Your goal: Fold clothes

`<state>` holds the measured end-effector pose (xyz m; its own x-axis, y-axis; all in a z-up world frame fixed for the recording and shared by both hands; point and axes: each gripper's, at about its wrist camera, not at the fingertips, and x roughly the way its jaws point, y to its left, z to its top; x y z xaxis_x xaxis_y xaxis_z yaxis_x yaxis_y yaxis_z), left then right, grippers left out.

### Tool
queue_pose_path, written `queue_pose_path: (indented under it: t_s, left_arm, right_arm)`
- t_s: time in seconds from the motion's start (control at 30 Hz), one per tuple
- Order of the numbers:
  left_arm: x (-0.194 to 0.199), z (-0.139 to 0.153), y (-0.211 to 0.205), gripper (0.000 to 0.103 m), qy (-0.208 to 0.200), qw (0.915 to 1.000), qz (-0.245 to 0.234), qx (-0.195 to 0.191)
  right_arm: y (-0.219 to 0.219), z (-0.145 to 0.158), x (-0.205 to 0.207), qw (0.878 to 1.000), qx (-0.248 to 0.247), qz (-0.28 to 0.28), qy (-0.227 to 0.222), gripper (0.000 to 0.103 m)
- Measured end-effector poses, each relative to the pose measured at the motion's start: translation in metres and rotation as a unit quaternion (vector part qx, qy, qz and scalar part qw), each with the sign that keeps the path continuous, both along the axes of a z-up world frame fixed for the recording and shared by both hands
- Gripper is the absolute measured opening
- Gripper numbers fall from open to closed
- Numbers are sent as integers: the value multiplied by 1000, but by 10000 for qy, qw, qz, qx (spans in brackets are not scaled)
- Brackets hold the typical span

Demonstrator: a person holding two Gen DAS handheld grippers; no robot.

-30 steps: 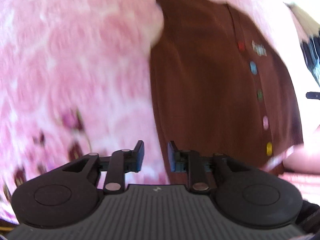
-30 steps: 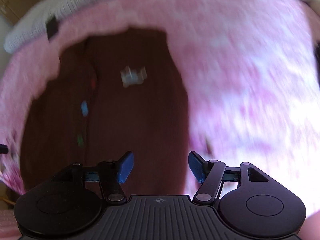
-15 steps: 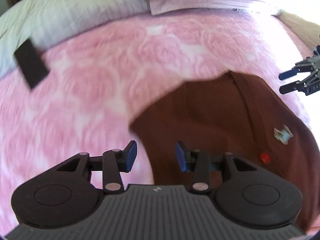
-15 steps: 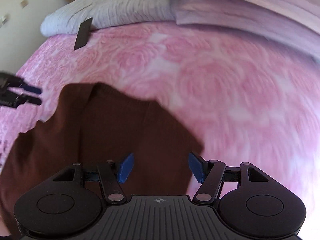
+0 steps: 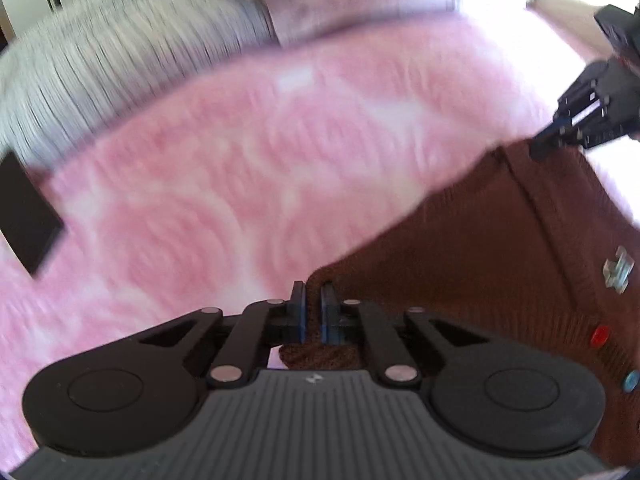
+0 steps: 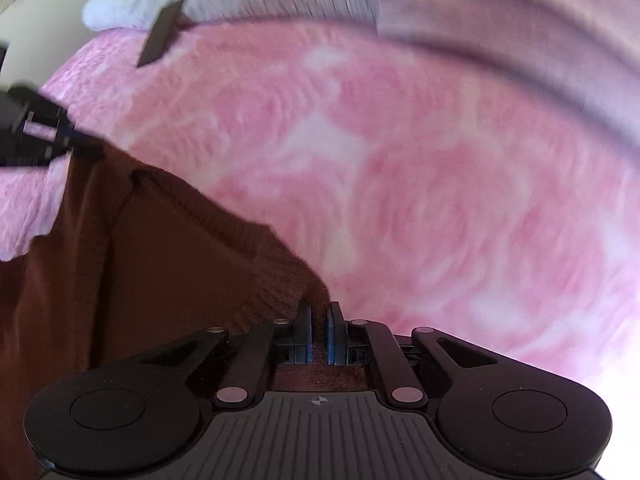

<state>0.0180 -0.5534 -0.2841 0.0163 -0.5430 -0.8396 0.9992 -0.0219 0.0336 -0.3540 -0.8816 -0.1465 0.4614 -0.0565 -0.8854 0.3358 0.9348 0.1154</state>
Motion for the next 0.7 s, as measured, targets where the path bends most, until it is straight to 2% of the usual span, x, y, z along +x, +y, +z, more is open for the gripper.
queue_pose_path:
  t_s: [0.07, 0.13, 0.2, 0.27, 0.3, 0.37, 0.47, 0.63, 0.7]
  left_arm:
    - [9, 6, -17, 5, -94, 9999, -65, -111]
    - [18, -4, -35, 5, -135, 9998, 65, -100]
    - [27, -16, -48, 10, -152, 9994, 302, -15]
    - [35, -30, -53, 10, -144, 9975, 672, 166]
    - [38, -31, -50, 14, -116, 9966, 795, 155]
    - [41, -29, -37, 24, -41, 9953, 962, 85]
    - [39, -18, -3, 26, 115, 9945, 1041, 85]
    - [15, -6, 70, 27, 595, 9917, 1030, 494]
    - [0, -7, 100, 33, 820, 9887, 1005, 751]
  right_arm:
    - [-4, 19, 5, 9995, -270, 43, -150, 5]
    - [-15, 25, 14, 9984, -491, -52, -259, 5]
    - [-23, 21, 21, 9969, -631, -268, -393, 5]
    - [-26, 12, 23, 9942, -794, -568, -444, 6]
    - [-23, 9, 22, 9932, -815, -722, -415, 6]
    - [-18, 5, 13, 9917, -737, -975, -412, 6]
    - [-2, 3, -19, 9897, -426, -1298, -426, 6]
    - [47, 6, -98, 9776, 169, -2074, -325, 7]
    - [74, 10, -131, 9708, 333, -2364, -250, 17]
